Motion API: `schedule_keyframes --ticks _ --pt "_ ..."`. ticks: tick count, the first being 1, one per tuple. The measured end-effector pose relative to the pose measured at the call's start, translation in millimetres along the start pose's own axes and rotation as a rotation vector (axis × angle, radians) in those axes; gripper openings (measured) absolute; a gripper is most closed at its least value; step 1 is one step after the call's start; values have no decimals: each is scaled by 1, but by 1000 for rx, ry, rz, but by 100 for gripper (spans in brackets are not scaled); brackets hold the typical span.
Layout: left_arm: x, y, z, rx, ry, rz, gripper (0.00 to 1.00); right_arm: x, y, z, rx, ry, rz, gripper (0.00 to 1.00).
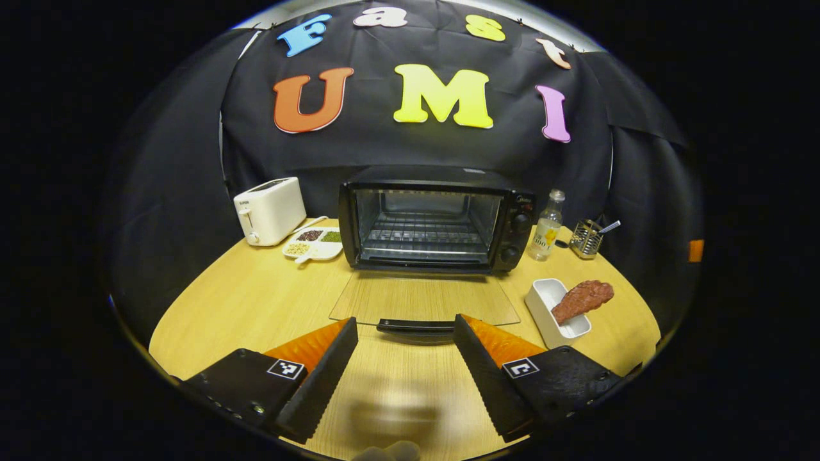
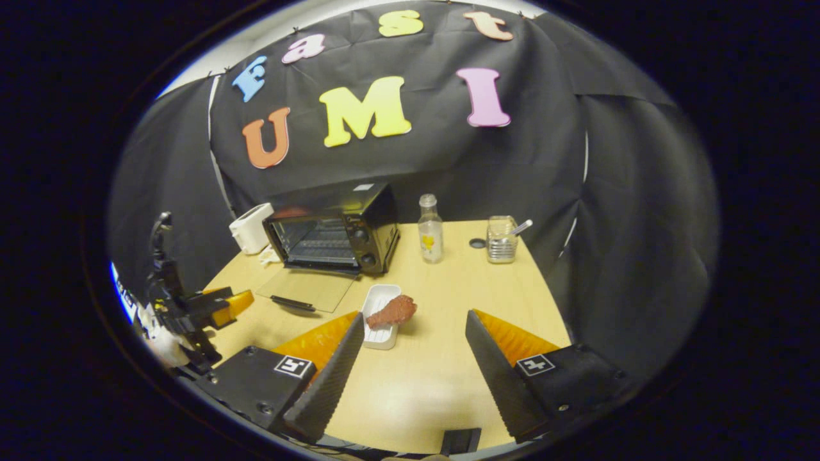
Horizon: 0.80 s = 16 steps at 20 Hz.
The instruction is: Open the electric oven with the left hand, put the food in, and close the electric oven.
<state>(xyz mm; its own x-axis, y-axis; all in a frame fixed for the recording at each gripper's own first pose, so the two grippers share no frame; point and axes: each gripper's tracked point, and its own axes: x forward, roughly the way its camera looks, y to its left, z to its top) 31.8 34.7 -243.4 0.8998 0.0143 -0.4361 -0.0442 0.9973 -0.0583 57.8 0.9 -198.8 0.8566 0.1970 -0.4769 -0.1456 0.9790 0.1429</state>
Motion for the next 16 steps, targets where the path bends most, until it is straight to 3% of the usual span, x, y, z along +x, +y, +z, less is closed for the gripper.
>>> schedule_keyframes --ticks 5,7,9,13,14,15,16 --pt "-51 -2 20 -19 -29 66 96 83 -2 -12 56 140 133 96" --pt "-65 -6 24 -26 -34 97 96 111 -2 -20 68 196 176 87" --pt "-75 -12 26 -40 -37 133 96 139 -2 -31 90 256 221 90" --pt "-89 -18 30 -66 -36 218 96 171 5 -47 211 381 310 77" --pt "-91 -20 32 -73 -38 230 96 176 6 -49 244 405 327 63" --pt "-95 -23 33 -76 -37 241 96 181 9 -52 276 432 345 65" --pt "-96 -25 33 -79 -33 251 96 181 12 -56 301 458 362 50"
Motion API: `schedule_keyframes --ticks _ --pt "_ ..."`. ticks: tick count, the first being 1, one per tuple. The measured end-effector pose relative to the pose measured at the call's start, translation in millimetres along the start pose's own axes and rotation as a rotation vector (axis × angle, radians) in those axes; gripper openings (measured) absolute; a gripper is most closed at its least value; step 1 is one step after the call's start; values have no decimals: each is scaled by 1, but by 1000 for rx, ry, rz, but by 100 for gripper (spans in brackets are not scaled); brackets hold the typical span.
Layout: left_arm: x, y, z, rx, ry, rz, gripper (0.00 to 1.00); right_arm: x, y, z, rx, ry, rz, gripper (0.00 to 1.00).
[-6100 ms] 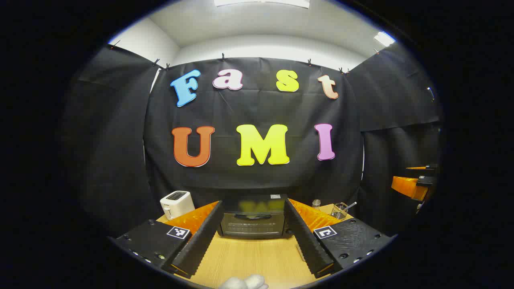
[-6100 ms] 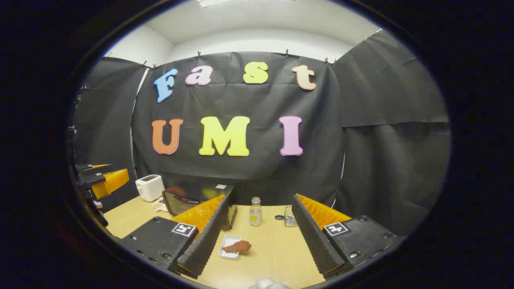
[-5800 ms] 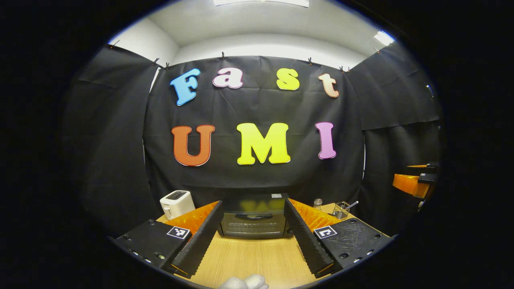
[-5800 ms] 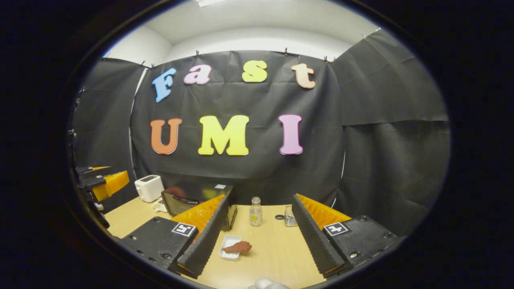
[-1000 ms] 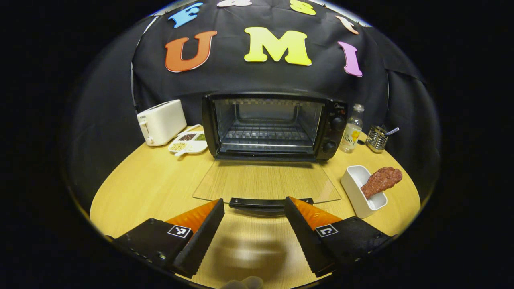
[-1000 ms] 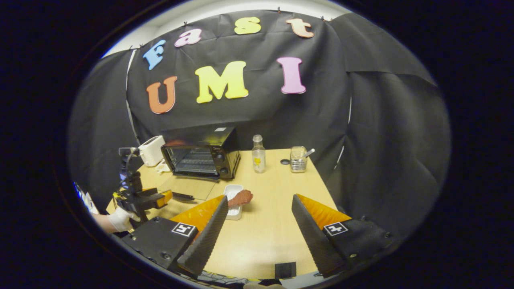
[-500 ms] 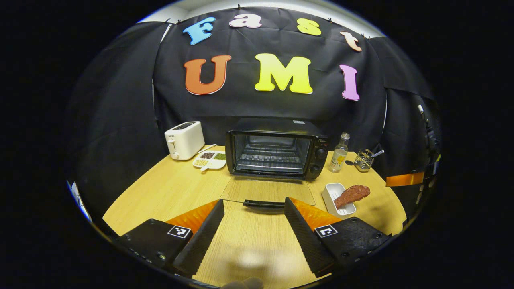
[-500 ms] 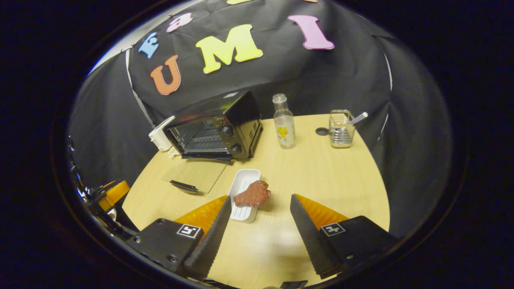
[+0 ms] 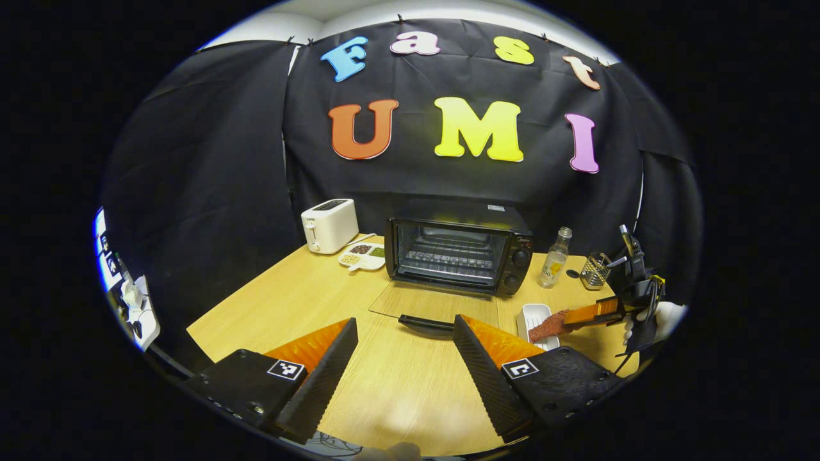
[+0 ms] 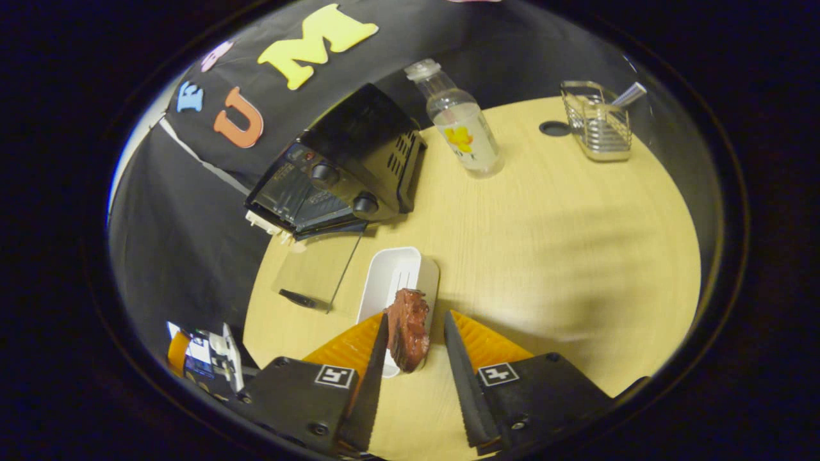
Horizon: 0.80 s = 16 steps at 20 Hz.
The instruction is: Open the electric oven with the left hand, put the food in, and close the electric oven.
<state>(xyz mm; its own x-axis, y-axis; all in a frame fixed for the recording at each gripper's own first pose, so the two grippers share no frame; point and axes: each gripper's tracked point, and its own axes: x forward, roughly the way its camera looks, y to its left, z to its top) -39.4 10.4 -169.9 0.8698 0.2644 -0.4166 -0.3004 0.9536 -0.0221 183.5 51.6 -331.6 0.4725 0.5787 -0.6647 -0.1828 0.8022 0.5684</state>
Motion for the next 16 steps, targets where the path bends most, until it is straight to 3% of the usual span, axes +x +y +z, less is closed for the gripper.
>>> schedule_keyframes --ticks 1,5,10,16 --pt "-3 -3 0 -3 2 6 96 3 2 -2 28 16 25 51" --pt "-12 -4 1 -3 1 35 96 5 10 2 94 21 61 17" --pt "-23 1 5 -17 -22 27 96 -12 32 10 19 -42 58 17" --pt "-44 19 4 4 -60 -68 96 -71 84 18 -11 -249 31 16"
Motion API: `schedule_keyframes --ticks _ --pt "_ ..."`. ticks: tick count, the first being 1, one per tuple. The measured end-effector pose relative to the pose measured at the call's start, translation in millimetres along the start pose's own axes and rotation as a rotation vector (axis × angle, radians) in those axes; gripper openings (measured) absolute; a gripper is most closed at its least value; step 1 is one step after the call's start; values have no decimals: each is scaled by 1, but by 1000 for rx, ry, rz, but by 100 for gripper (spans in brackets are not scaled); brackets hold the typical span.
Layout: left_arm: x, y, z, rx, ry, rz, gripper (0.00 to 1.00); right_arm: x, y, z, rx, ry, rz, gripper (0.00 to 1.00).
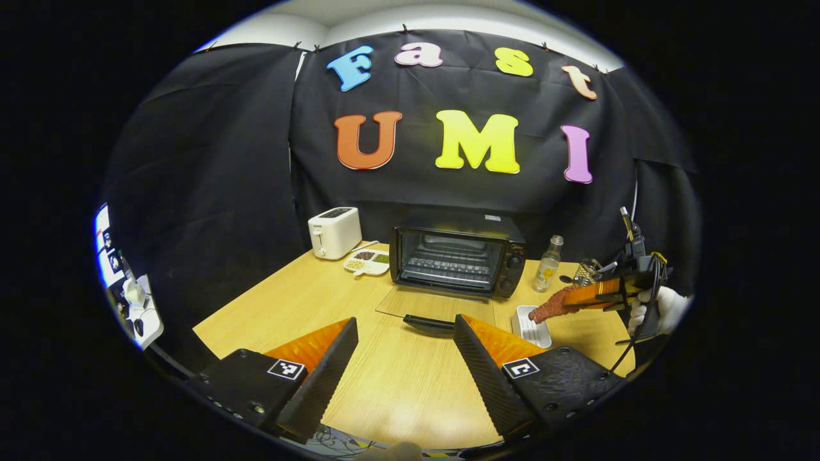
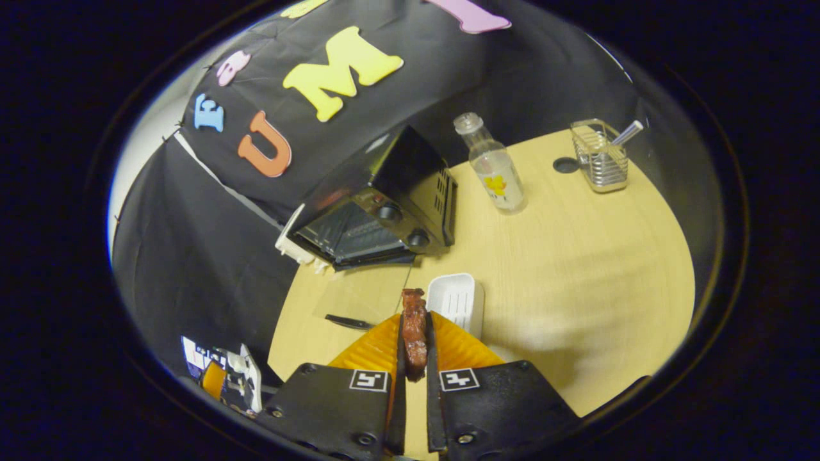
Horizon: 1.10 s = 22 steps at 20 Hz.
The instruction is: Open the electric oven with the left hand, put the food in, and close the electric oven.
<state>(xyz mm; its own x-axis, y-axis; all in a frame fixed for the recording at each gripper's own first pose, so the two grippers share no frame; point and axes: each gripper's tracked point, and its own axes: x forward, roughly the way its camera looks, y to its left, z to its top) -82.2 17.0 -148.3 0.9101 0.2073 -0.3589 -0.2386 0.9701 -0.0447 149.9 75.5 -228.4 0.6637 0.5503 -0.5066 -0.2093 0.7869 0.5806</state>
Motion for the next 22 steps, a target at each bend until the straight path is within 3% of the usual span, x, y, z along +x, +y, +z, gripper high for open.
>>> schedule_keyframes --ticks 7,11,16,22 --pt "-47 50 -8 72 -19 -105 96 -45 96 -23 148 -248 -7 16" --pt "-65 71 -3 49 -28 -121 96 -38 139 -42 206 -292 5 16" --pt "-63 87 3 44 -23 -105 96 10 158 -44 232 -299 -7 16" --pt "-41 102 27 72 -15 -73 96 99 163 -40 282 -275 -41 16"
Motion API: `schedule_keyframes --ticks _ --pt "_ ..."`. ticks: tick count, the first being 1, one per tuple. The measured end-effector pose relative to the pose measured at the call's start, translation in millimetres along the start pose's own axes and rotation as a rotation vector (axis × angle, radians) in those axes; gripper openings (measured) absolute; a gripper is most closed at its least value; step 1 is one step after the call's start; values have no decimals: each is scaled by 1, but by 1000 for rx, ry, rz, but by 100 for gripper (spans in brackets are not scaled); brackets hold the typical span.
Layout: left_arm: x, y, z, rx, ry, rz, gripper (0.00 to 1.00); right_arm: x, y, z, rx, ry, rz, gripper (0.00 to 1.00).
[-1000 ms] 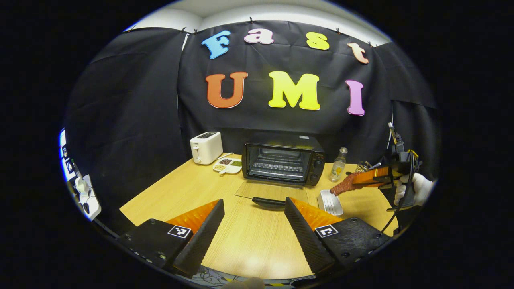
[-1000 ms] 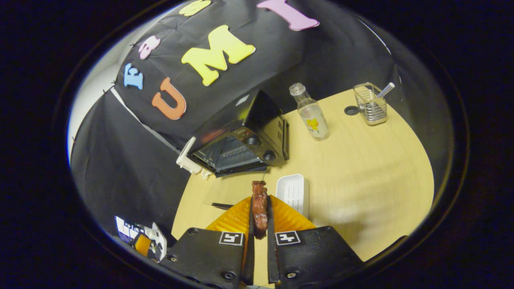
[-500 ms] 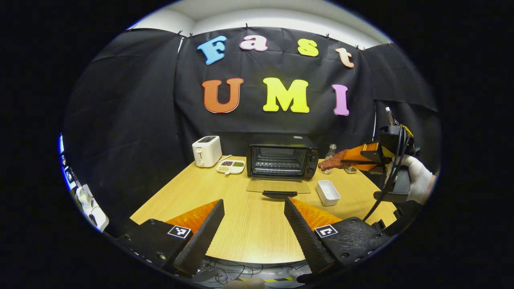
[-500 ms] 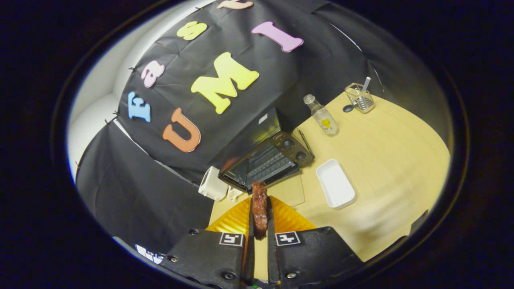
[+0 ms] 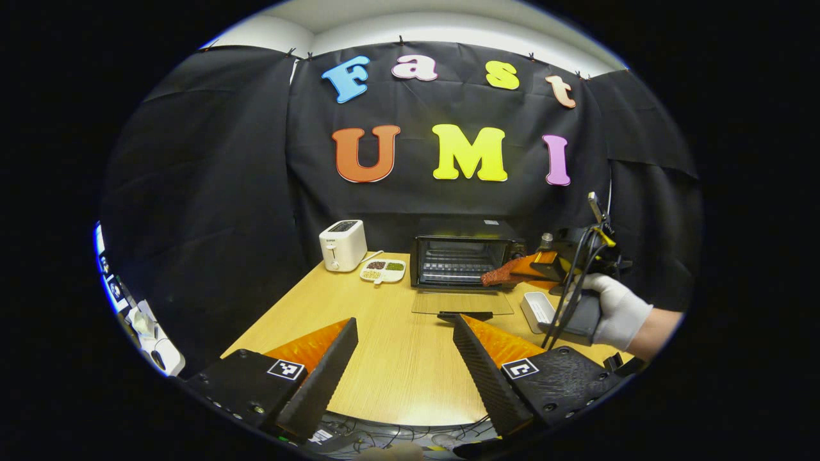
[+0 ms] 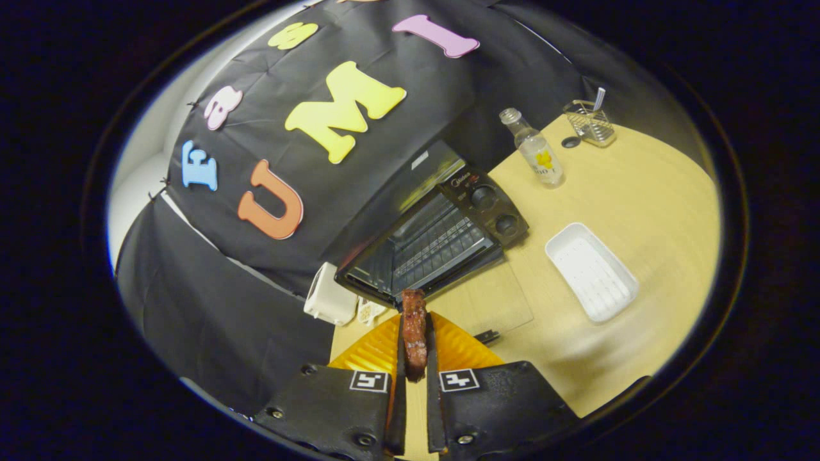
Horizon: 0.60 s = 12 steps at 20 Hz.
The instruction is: Open the electric oven with the left hand, put the food in, and close the electric oven.
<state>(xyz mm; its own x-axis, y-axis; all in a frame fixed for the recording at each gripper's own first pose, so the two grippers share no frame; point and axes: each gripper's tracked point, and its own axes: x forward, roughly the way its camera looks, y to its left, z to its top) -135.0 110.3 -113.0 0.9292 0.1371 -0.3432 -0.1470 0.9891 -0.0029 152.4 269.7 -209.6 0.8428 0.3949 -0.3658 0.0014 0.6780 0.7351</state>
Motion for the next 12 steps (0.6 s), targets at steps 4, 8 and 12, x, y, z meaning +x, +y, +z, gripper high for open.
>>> schedule_keyframes --ticks 4,8,12 --pt "20 11 17 30 10 19 96 66 -7 12 67 -71 -42 16" --pt "38 28 33 33 -11 44 96 129 -5 23 141 -136 -59 16" --pt "57 48 32 48 25 74 96 174 8 37 134 -208 -61 16"
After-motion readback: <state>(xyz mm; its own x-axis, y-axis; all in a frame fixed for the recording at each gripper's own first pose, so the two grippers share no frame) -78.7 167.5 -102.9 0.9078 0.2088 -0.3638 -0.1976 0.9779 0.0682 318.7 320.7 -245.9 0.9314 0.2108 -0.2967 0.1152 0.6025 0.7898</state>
